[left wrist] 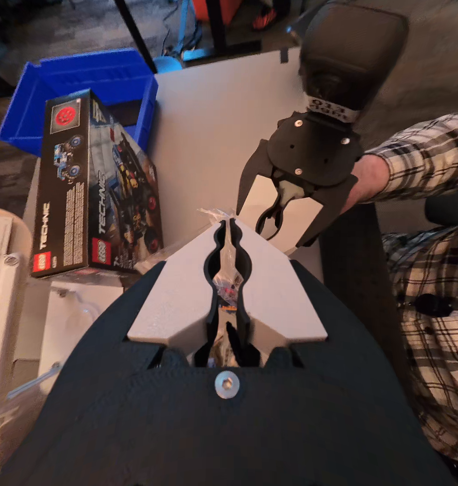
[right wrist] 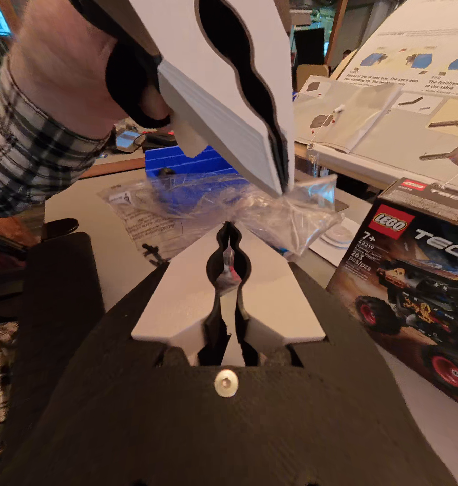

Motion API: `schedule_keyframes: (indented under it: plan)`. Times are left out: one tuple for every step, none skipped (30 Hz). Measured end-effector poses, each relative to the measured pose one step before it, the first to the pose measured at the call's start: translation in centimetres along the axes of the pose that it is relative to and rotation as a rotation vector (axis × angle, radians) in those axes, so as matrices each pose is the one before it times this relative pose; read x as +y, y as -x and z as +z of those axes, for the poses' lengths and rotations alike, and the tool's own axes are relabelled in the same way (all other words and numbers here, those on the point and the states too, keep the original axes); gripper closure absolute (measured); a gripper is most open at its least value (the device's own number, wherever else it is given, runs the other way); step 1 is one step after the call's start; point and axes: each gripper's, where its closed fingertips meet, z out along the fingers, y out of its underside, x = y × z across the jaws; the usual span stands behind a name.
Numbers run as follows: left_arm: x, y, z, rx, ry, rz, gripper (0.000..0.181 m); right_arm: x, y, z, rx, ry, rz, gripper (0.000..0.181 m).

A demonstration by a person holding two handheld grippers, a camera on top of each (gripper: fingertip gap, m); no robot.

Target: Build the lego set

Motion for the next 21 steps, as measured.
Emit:
schedule_keyframes:
  plan:
    - [-0.287, -0.106, -0.114, 0.0219, -0.0409, 0.0013, 0.175, 0.082, -0.033, -0.284, -0.0168, 0.0028, 0.0224, 0.181]
    - [-0.242, 0.215, -0.311, -0.0026, -0.0407, 0.0037, 0.167, -0.015, -0.005, -0.307, -0.0219, -0.0093, 0.0313, 0.181]
    - [-0.06, 0.381, -0.451, -0.0125, -0.0306, -0.0032, 0.156, 0.006, 0.01, -0.308, -0.0216, -0.0106, 0.0325, 0.181]
    - [0.007, 0.144, -0.542, 0.0034, -0.0292, -0.0068, 0.149, 0.124, -0.125, -0.309, -0.011, -0.0044, 0.0286, 0.181]
    - [0.008, 0.111, -0.664, 0.004, -0.034, -0.0061, 0.141, 0.125, -0.179, -0.345, -0.0071, -0.0043, 0.0268, 0.181]
    - [0.124, 0.189, -0.776, -0.0024, -0.0354, -0.0002, 0.137, 0.03, -0.152, -0.404, -0.0111, -0.0102, 0.0312, 0.181]
    - [0.276, 0.355, -0.798, -0.0118, -0.0329, -0.0042, 0.134, -0.052, -0.175, -0.46, -0.0092, -0.0142, 0.033, 0.181]
    - [0.554, 0.352, -0.7, -0.0074, -0.022, -0.0291, 0.132, -0.075, -0.303, -0.466, 0.0016, -0.013, 0.0265, 0.181]
    - [0.89, -0.145, -0.418, 0.0249, 0.0006, -0.056, 0.132, 0.02, -0.439, -0.403, 0.0137, -0.0038, 0.017, 0.181]
    - [0.886, -0.672, -0.087, 0.0491, 0.0022, -0.0536, 0.131, 0.061, -0.409, -0.301, 0.0164, 0.001, 0.0084, 0.181]
    - [0.95, -0.867, 0.205, 0.0441, 0.0017, -0.0294, 0.131, 0.057, -0.297, -0.189, 0.0121, 0.0003, 0.0078, 0.181]
    - [1.183, -0.978, 0.514, 0.0355, 0.0177, -0.0143, 0.132, 0.038, -0.274, -0.078, 0.0128, -0.0009, 0.0086, 0.181]
    - [1.29, -0.922, 0.714, 0.0228, 0.0327, -0.0109, 0.13, 0.07, -0.265, -0.018, 0.0135, 0.0004, 0.0058, 0.181]
    - [1.022, -0.7, 0.749, 0.0024, 0.0252, -0.0005, 0.132, 0.092, -0.3, 0.016, 0.0174, 0.0009, 0.0038, 0.181]
    - [0.789, -0.374, 0.672, -0.0172, 0.02, -0.0011, 0.137, 0.078, -0.338, 0.011, 0.0201, -0.0002, 0.0035, 0.181]
    - [0.562, -0.367, 0.575, -0.0108, 0.0153, -0.0024, 0.138, 0.126, -0.336, 0.021, 0.02, 0.0019, 0.0038, 0.181]
    - [0.193, -0.32, 0.467, -0.0113, -0.0013, 0.0018, 0.143, 0.121, -0.315, 0.033, 0.0188, 0.0, 0.004, 0.181]
    - [-0.049, -0.043, 0.393, -0.0268, -0.017, 0.0095, 0.163, 0.067, -0.164, 0.042, 0.0099, -0.0039, 0.0085, 0.181]
    - [0.129, 0.178, 0.393, -0.0363, 0.0001, 0.0206, 0.179, 0.08, -0.023, 0.047, -0.0001, -0.0028, 0.0132, 0.181]
    - [0.139, 0.012, 0.319, -0.0158, 0.0069, 0.0246, 0.181, 0.123, -0.013, 0.036, 0.0006, 0.0018, 0.0104, 0.181]
    - [0.003, 0.011, 0.166, -0.004, 0.0006, 0.0113, 0.181, 0.095, -0.067, -0.059, 0.0019, 0.001, 0.0032, 0.181]
